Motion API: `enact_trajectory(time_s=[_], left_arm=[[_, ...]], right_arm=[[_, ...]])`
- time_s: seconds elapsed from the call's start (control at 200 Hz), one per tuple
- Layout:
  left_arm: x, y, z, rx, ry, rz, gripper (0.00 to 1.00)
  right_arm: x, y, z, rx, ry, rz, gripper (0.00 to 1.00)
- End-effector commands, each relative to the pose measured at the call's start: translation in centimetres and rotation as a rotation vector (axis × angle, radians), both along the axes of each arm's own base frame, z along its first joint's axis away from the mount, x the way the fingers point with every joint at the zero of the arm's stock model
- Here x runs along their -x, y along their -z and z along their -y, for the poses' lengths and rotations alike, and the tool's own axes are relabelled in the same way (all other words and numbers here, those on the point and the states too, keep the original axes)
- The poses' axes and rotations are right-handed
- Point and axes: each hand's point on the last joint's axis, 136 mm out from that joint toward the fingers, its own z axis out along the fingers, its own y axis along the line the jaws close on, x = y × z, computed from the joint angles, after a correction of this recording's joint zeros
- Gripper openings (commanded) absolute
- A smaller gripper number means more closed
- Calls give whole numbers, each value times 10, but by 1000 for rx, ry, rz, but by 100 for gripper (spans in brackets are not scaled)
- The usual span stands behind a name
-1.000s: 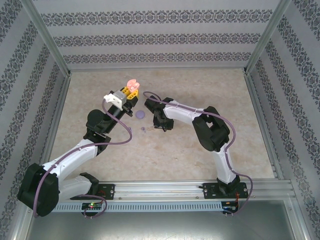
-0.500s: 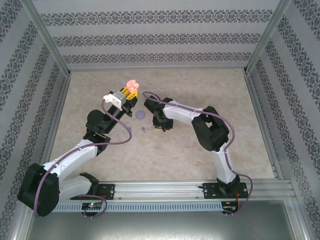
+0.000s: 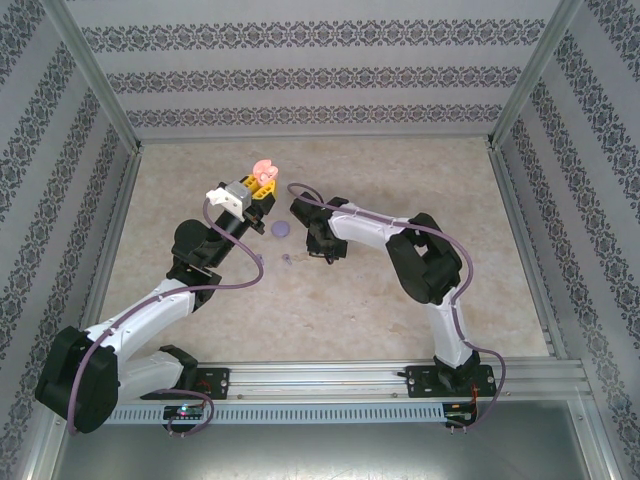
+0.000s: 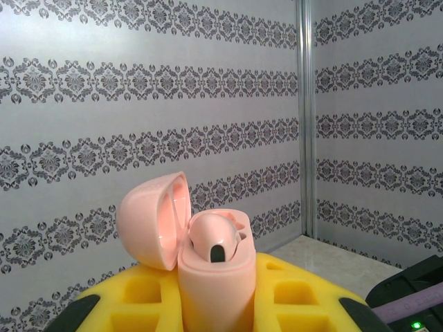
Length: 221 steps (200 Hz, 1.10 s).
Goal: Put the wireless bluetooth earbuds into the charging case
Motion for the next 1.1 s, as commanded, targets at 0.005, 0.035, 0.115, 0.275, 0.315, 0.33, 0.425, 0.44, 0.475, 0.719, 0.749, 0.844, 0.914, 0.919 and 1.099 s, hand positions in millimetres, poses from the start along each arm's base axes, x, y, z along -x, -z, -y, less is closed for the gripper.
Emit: enact_trajectory(time_s=[0.005,0.035,0.115,0.275,0.315,0.33,0.425,0.44,0.475,0.719,0.749,0.844,0.914,0.919,1.099], left_arm=[[5,-19,-3,37,19,55,0],[6,-20,-2,37,23,56,0],[6,-22,-1,35,30,60,0],[7,-26,1,29,40,65,0],[7,-27,2,27,45,66,0],[6,-27,2,26,47,65,0],[7,-33,4,23,58,72,0],[7,-33,4,21,58,73,0],[8,-35,5,20,62,77,0],[9,-39,11,-10,93,85,0],[10,-39,12,-14,96,86,0],[10,-39,14,-30,109,84,0],[11,-38,16,-40,116,83,0],[10,-37,16,-42,116,81,0],[9,-24,24,-65,150,53,0]], right_arm=[[2,9,14,15,17,-9,21],[2,7,14,9,15,-3,21],[1,-3,13,-8,17,25,21],[-5,-32,14,-48,21,101,21],[-7,-41,14,-58,21,122,21],[-7,-44,14,-60,21,129,21],[-10,-65,15,-86,21,177,21],[-11,-69,15,-92,21,187,21],[-13,-78,16,-103,24,205,21],[-21,-162,22,-210,10,386,20],[-22,-175,22,-224,4,412,20],[-23,-216,26,-265,-15,495,20],[-22,-247,29,-292,-31,559,20],[-22,-250,29,-295,-31,564,20],[-17,-315,33,-360,-74,699,20]])
